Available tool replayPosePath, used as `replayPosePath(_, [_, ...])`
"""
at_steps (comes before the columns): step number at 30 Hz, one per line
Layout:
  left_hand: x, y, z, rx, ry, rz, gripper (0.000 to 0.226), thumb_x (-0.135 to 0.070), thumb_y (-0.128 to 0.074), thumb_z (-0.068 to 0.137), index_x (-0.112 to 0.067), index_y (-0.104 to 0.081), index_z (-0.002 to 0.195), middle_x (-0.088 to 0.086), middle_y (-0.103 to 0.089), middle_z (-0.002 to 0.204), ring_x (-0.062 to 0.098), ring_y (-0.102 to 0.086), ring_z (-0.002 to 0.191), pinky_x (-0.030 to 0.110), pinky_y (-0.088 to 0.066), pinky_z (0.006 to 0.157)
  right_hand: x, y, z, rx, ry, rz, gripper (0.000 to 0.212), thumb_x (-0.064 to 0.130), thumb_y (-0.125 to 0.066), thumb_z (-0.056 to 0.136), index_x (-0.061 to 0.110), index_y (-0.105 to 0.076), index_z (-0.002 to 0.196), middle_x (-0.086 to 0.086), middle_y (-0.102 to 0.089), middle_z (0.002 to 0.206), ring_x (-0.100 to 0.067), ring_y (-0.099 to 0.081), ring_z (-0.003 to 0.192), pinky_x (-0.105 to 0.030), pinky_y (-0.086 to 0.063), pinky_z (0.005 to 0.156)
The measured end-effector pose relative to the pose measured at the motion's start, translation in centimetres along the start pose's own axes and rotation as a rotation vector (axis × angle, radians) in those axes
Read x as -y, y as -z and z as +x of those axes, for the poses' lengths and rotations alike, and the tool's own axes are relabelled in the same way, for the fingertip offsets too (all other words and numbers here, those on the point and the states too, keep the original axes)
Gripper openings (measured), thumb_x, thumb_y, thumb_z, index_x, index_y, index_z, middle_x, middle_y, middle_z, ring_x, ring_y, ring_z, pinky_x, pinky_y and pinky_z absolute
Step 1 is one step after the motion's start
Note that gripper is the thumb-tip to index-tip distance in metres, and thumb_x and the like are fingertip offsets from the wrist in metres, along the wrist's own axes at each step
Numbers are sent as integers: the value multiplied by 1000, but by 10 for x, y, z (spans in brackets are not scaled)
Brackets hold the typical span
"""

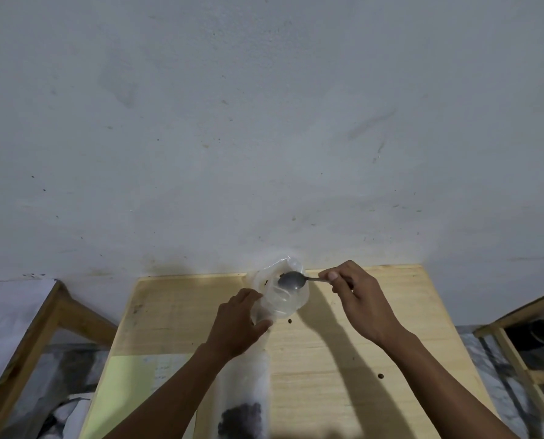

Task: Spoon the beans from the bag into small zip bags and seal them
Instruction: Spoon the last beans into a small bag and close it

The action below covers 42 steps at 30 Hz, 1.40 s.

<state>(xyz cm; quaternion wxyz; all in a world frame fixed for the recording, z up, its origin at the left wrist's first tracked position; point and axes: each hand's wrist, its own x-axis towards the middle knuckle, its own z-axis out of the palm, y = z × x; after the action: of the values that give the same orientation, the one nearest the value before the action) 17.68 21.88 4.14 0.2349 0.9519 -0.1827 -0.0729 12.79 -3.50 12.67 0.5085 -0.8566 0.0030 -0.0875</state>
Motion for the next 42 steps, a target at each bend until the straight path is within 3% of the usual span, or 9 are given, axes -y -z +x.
replayPosePath(4, [10, 1, -1, 44, -29, 39, 68, -64, -50, 73, -25, -51, 129, -15, -48, 136, 13, -56, 108, 34, -43, 94, -22, -9, -5, -202, -163, 116, 24, 21, -47, 102, 25, -70, 96, 6, -66, 95, -9, -64, 81, -27, -49, 77])
replayPosePath(9, [14, 8, 6, 190, -124, 88, 63, -59, -57, 78, -27, -52, 131, -17, -33, 153, 14, -57, 116, 33, -40, 101, -48, -51, -1, -239, -613, 397, 31, 13, -45, 101, 12, -71, 85, -7, -66, 77, -17, -56, 64, -34, -48, 70])
replayPosePath(14, [12, 9, 12, 320, -122, 63, 60, -45, -65, 87, -26, -43, 139, -13, -32, 154, 11, -49, 125, 22, -39, 96, -57, -85, 5, -260, -950, 659, 29, 8, -42, 100, 1, -68, 89, -10, -55, 67, -18, -47, 58, -27, -41, 56])
replayPosePath(20, [17, 0, 1, 269, -225, 90, 58, -46, -58, 87, -22, -42, 137, -7, -28, 154, 16, -52, 122, 32, -51, 85, -64, -101, 18, -369, -1203, 899, 14, -7, -50, 92, -4, -64, 91, -13, -53, 64, -19, -46, 52, -29, -43, 51])
replayPosePath(24, [20, -5, -7, 220, -258, 89, 58, -54, -50, 86, -23, -44, 135, -7, -32, 151, 15, -54, 117, 28, -54, 79, -62, -103, 23, -520, -1264, 956, 19, -10, -47, 92, -1, -63, 88, -14, -54, 70, -18, -47, 52, -24, -44, 39])
replayPosePath(28, [21, -7, -9, 209, -276, 80, 59, -54, -51, 87, -24, -45, 137, -9, -36, 149, 13, -50, 126, 26, -53, 84, -62, -109, 26, -645, -1234, 973, 23, -3, -45, 95, 3, -67, 89, -11, -58, 74, -19, -51, 58, -28, -44, 50])
replayPosePath(33, [21, -9, -13, 219, -248, 57, 60, -52, -55, 89, -24, -43, 140, -11, -35, 150, 15, -42, 136, 25, -48, 94, -52, -118, 23, -758, -1063, 1283, 19, 2, -41, 101, 2, -59, 100, -9, -47, 68, -16, -43, 56, -23, -44, 58])
replayPosePath(39, [18, -2, -11, 196, -196, -20, 69, -62, -49, 83, -22, -46, 139, -12, -35, 149, 9, -53, 120, 26, -50, 93, -58, -115, 14, -661, -911, 1321, 17, 0, -38, 102, -3, -55, 101, -13, -45, 73, -20, -42, 62, -28, -42, 61])
replayPosePath(42, [16, -1, -6, 159, -149, -45, 71, -62, -52, 80, -22, -47, 138, -13, -36, 150, 7, -49, 126, 26, -48, 97, -65, -110, 10, -571, -863, 1246, 18, 3, -39, 103, -2, -55, 95, -13, -45, 73, -21, -42, 60, -31, -40, 62])
